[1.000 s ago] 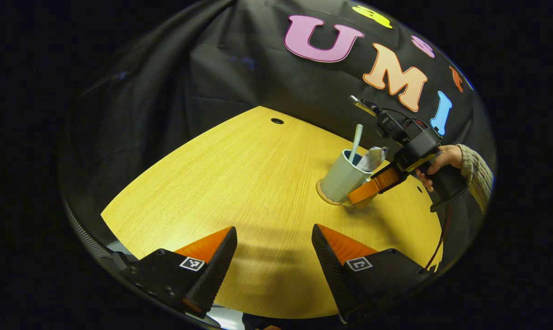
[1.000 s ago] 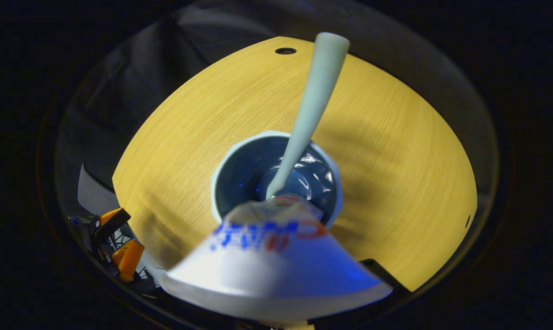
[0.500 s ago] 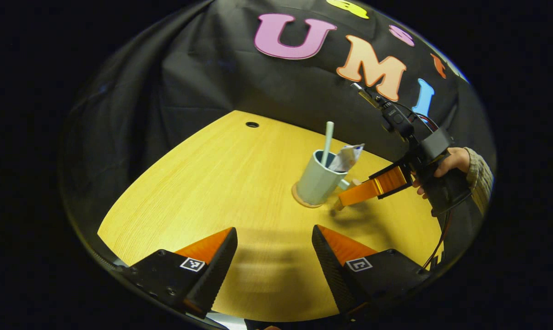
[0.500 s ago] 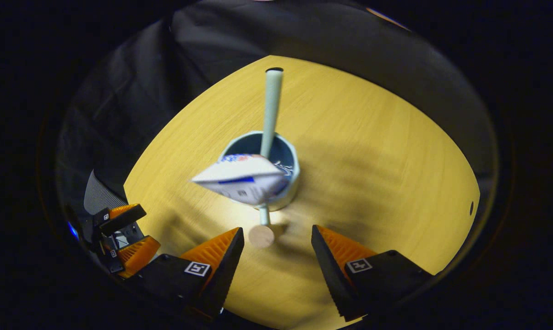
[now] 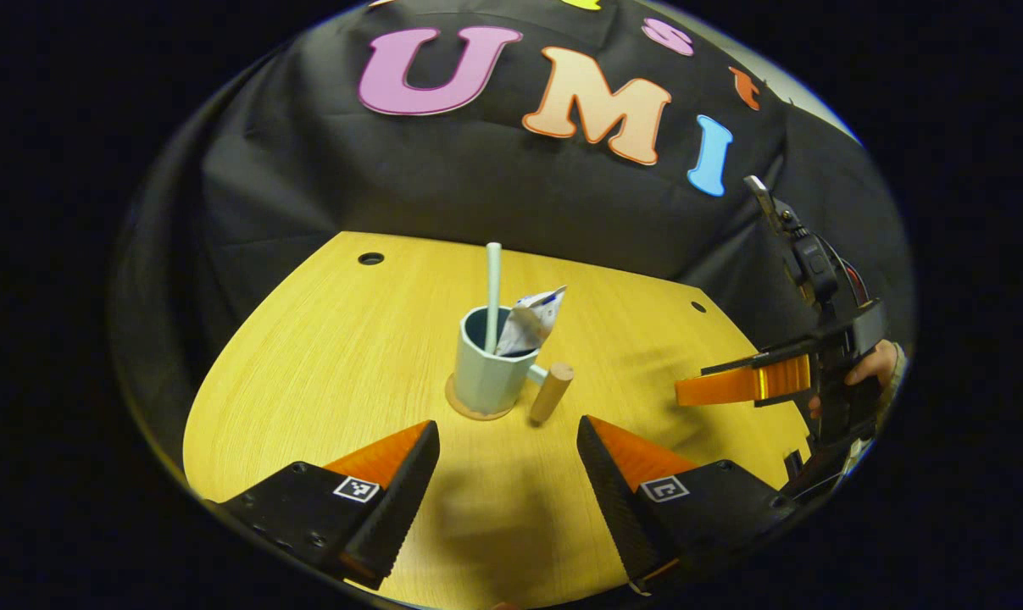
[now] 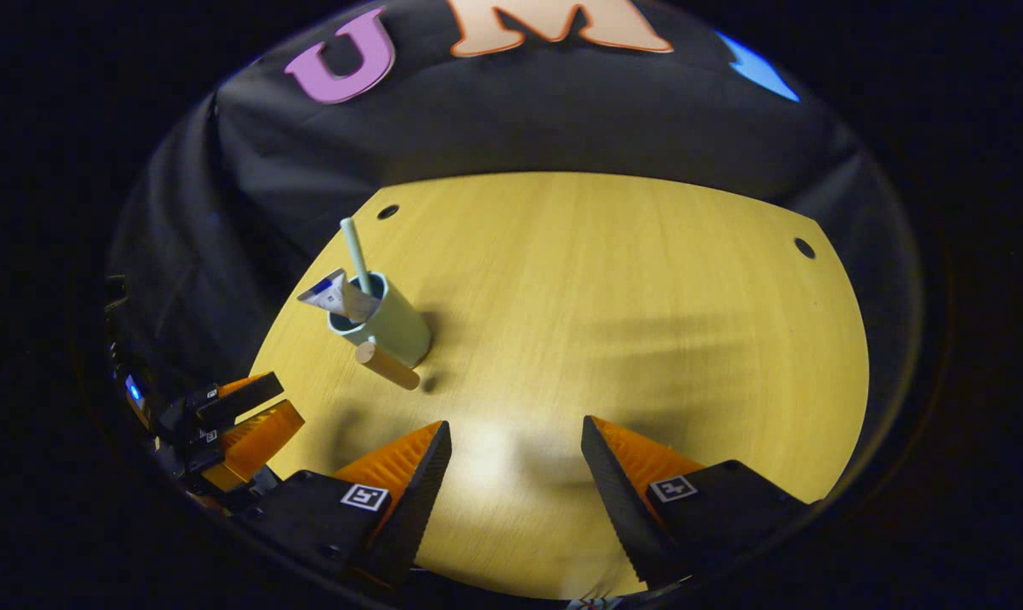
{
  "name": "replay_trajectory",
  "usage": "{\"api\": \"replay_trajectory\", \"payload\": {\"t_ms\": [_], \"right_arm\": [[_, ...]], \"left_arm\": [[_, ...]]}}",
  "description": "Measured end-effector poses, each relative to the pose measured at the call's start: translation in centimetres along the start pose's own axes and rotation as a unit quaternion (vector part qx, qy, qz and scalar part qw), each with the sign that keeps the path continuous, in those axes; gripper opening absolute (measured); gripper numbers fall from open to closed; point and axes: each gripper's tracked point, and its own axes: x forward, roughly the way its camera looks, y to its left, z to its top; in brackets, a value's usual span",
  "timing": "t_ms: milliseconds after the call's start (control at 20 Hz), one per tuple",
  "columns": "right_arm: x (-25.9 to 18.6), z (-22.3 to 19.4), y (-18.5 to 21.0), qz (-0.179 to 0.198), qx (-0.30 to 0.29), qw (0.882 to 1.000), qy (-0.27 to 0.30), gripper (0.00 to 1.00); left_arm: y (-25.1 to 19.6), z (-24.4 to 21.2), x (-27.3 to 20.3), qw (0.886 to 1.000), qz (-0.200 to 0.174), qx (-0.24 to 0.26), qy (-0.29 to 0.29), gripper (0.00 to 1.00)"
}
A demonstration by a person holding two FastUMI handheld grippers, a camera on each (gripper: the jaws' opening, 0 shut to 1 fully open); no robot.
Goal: Put the toothbrush and toothpaste on the desktop into the cup, then pick up the cup and place it on the coaster on the desktop.
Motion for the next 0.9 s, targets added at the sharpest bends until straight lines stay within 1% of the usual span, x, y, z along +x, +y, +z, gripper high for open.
{"api": "replay_trajectory", "payload": {"t_ms": [50,100,250,350,450,600,750,900], "right_arm": [[-1.0,-0.1,-1.8,-0.018,0.026,0.999,-0.023,0.89],[-1.8,-0.4,-3.0,-0.028,0.045,0.998,-0.042,0.95],[-3.7,-1.2,-5.2,-0.047,0.104,0.989,-0.093,0.95],[-4.8,-1.7,-6.6,-0.058,0.132,0.983,-0.117,0.95],[-5.7,-2.0,-7.2,-0.065,0.148,0.977,-0.136,0.96],[-6.8,-2.4,-7.8,-0.073,0.166,0.971,-0.157,0.95],[-7.7,-3.1,-8.2,-0.078,0.179,0.967,-0.163,0.95],[-8.3,-3.6,-7.4,-0.073,0.186,0.966,-0.167,0.95]], "left_arm": [[-0.5,0.2,0.2,1.0,-0.007,0.008,0.001,0.95],[-0.9,0.2,0.5,1.0,-0.014,0.014,0.008,0.95],[-1.4,0.2,0.8,0.999,-0.023,0.021,0.016,0.95],[-1.6,0.1,0.7,0.999,-0.025,0.014,0.015,0.95],[-1.9,-0.2,0.8,0.999,-0.035,0.005,0.018,0.95],[-1.9,-0.8,0.7,0.999,-0.037,0.007,0.028,0.95],[-2.2,-0.9,0.6,0.999,-0.046,0.004,0.024,0.95],[-2.5,-1.7,0.2,0.998,-0.057,-0.002,0.03,0.95]]}}
